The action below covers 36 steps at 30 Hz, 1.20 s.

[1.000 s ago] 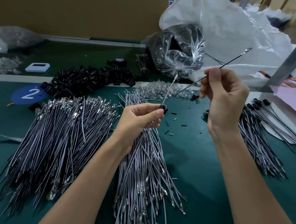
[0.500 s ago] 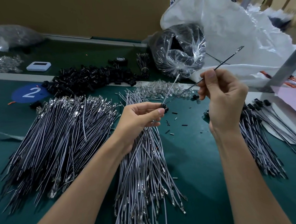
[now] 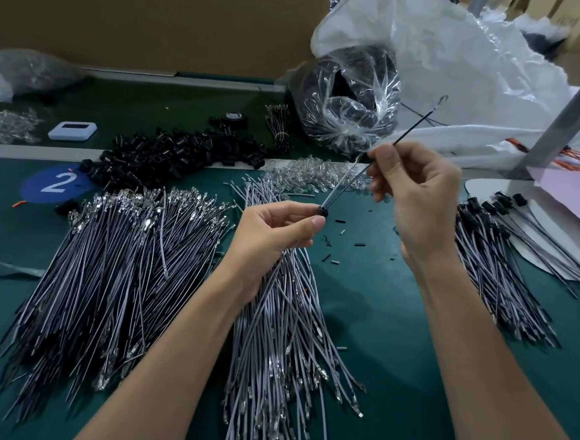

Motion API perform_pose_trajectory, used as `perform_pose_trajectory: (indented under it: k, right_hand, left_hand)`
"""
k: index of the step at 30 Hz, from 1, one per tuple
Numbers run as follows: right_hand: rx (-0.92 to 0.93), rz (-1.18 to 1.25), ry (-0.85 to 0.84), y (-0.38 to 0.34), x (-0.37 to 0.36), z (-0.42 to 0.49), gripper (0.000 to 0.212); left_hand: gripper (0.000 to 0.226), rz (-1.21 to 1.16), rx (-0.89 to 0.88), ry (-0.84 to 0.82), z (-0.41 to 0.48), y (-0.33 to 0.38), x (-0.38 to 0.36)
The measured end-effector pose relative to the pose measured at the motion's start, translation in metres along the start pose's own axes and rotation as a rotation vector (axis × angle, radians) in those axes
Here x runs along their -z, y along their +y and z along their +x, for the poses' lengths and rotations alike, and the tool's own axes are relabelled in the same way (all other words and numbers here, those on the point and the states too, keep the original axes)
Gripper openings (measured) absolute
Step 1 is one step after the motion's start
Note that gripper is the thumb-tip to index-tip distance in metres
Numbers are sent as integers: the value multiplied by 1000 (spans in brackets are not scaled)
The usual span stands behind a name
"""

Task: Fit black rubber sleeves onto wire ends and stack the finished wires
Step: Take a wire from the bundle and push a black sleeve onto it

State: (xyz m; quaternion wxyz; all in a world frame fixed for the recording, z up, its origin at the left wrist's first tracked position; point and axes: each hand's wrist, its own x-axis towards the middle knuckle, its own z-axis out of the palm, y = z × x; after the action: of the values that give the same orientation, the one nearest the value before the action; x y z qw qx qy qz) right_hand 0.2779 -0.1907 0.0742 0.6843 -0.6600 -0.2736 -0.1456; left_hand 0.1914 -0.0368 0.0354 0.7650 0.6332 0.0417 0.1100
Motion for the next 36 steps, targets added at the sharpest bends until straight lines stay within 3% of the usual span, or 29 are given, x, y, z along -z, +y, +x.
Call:
perform_pose_trajectory:
  k: [7, 18, 27, 36]
  right_hand:
    - [-32, -172, -182, 7, -15, -7, 9]
    - [41, -343, -173, 3, -19, -11, 10]
    - [122, -404, -183, 5, -21, -12, 10]
    - [189, -439, -172, 5, -21, -13, 11]
  left_hand:
    - [18, -5, -3, 42, 1, 0, 0]
    - [27, 12, -20, 35, 0, 1, -3]
    - [14, 0, -43, 42, 1, -1, -4]
    - [18, -18, -59, 48, 1, 0, -3]
